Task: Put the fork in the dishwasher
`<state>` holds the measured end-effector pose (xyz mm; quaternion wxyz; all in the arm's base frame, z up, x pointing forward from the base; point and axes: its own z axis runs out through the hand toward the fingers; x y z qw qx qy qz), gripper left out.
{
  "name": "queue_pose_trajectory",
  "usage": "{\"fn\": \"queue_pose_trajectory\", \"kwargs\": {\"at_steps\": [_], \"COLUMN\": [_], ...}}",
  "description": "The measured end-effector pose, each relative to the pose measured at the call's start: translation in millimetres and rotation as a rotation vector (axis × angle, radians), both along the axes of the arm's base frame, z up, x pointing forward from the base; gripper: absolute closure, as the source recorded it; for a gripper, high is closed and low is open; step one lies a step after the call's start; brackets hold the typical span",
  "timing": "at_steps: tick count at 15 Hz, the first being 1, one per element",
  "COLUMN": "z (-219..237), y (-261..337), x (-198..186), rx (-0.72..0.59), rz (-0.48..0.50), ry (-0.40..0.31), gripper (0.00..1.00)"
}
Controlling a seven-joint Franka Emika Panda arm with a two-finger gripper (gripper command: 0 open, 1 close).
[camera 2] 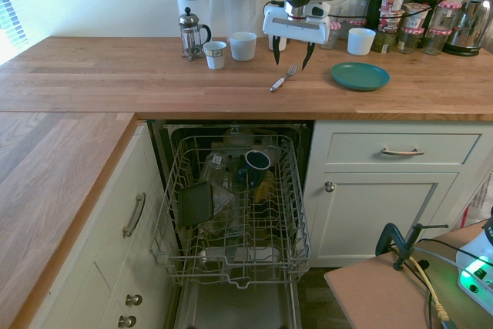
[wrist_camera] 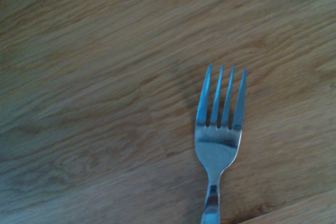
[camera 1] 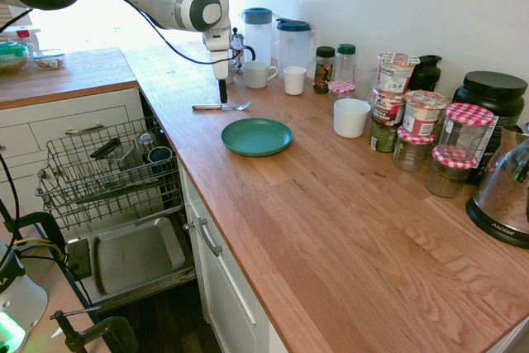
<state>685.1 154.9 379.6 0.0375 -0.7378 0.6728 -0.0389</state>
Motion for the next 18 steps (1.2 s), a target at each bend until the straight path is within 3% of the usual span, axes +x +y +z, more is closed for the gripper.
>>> {"fn": "queue_pose_trajectory", "kwargs": {"at_steps": [10,11,18], "z": [-32,-33,-39], "y": [12,12,16], "x": [5,5,9], "rx": [-0.014,-0.014,-0.014], "rz": [0.001,0.002,0.006], "ry": [0.051,0.052,0.055], "gripper": [0.00,1.00,1.00]}}
